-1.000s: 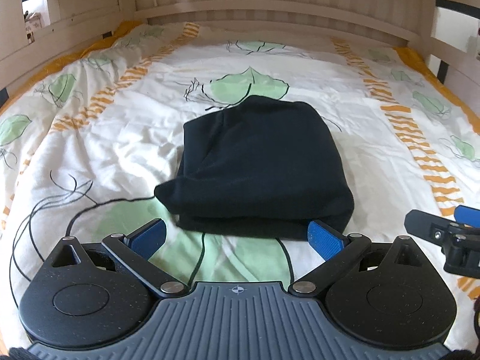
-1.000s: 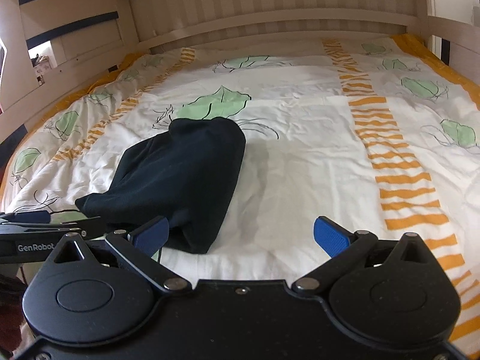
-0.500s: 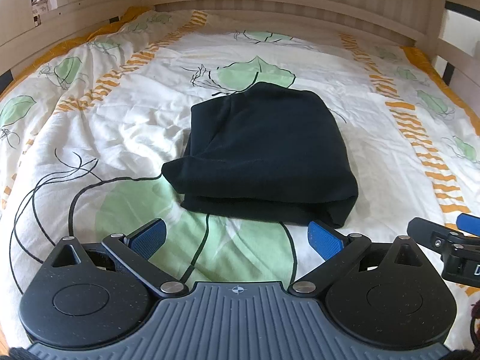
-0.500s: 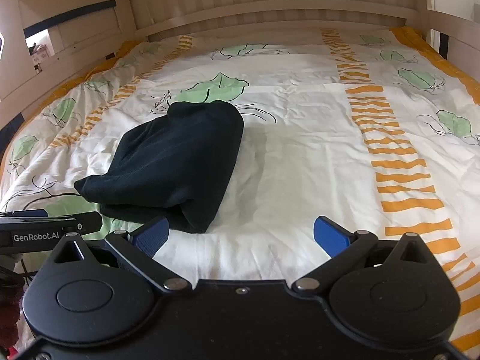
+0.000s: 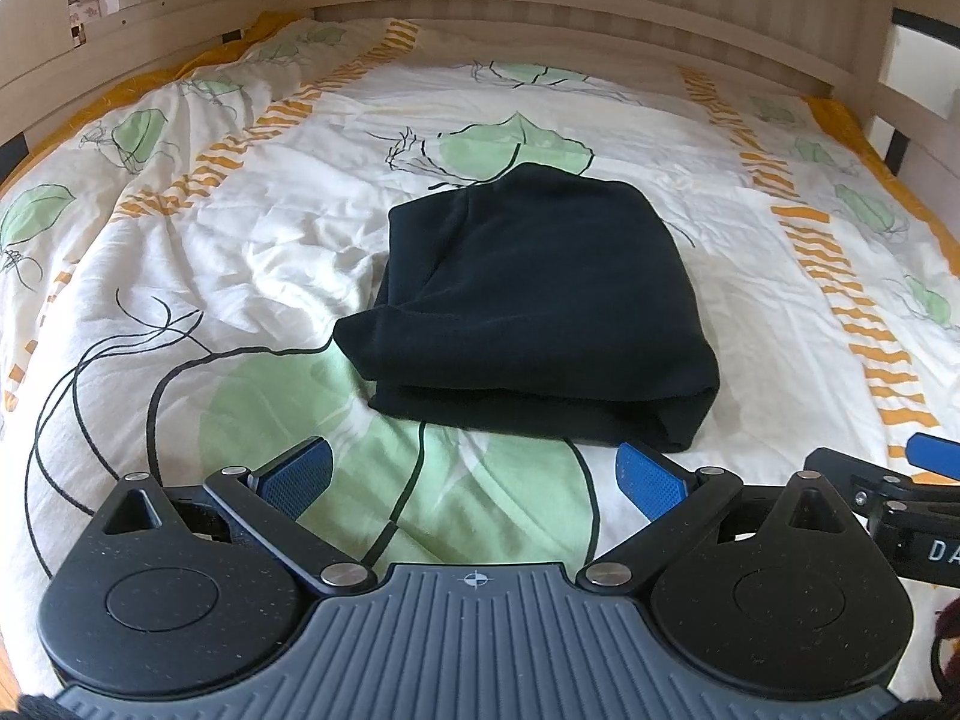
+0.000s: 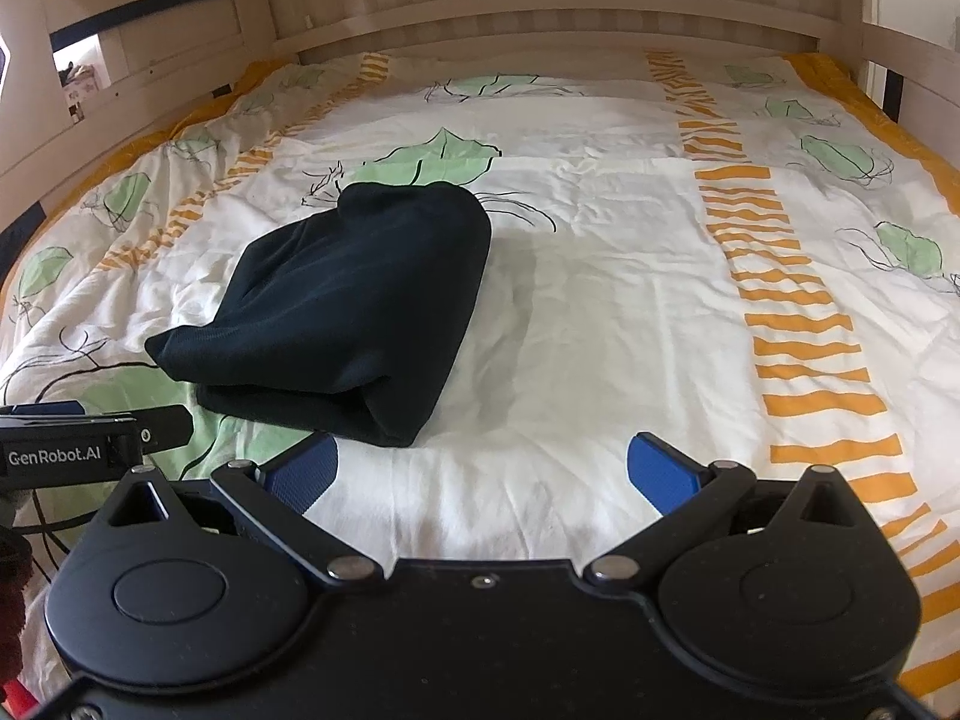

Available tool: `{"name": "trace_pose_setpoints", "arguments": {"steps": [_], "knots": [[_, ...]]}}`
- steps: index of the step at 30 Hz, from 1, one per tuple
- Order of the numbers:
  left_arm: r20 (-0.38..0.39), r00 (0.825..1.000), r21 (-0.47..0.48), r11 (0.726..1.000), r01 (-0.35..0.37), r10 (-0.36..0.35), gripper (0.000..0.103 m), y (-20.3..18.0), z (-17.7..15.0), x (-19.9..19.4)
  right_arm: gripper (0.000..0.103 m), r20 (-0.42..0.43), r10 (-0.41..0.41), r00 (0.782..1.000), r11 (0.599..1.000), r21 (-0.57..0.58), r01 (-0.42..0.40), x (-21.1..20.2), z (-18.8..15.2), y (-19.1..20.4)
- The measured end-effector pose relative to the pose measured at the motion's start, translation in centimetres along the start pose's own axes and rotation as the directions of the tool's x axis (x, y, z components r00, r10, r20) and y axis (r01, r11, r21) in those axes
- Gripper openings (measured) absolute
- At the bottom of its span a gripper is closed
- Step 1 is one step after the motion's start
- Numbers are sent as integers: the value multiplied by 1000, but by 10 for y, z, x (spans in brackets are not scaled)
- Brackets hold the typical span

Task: Fold large clothes

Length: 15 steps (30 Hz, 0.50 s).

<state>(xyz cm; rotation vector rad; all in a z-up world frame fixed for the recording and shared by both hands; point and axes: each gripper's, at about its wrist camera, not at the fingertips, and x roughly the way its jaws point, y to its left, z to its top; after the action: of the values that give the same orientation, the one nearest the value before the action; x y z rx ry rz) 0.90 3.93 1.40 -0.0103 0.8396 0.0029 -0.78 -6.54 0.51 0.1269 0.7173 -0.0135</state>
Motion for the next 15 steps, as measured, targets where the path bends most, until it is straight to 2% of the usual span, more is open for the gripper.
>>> {"name": "trace_pose_setpoints", "arguments": {"steps": [15], "knots": [[-1, 1000, 5, 1000, -3, 3, 102, 0, 0, -2, 102, -10, 0, 1000, 1000, 7, 0, 2, 0, 0]]}}
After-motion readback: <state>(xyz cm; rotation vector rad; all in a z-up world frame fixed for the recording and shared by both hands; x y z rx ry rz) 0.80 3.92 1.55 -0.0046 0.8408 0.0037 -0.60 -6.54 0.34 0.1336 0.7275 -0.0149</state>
